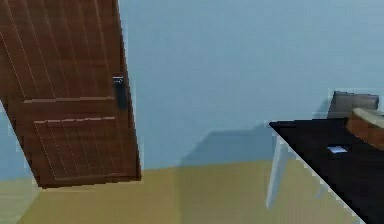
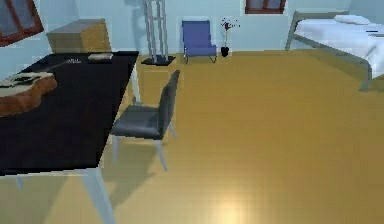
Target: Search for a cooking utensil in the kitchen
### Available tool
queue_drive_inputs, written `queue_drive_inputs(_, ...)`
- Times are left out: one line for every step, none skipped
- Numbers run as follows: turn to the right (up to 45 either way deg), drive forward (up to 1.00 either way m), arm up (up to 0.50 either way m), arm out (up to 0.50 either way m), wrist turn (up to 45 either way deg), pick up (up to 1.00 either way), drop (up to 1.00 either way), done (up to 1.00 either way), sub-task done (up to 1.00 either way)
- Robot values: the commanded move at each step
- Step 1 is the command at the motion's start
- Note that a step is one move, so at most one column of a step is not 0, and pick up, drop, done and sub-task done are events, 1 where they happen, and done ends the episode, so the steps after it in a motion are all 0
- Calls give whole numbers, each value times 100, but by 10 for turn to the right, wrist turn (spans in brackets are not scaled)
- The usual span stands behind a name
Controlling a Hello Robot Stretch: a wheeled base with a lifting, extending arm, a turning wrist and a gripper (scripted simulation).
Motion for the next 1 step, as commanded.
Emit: queue_drive_inputs(0, 30, 0, 0, 0, 0, 0, 0, 0)
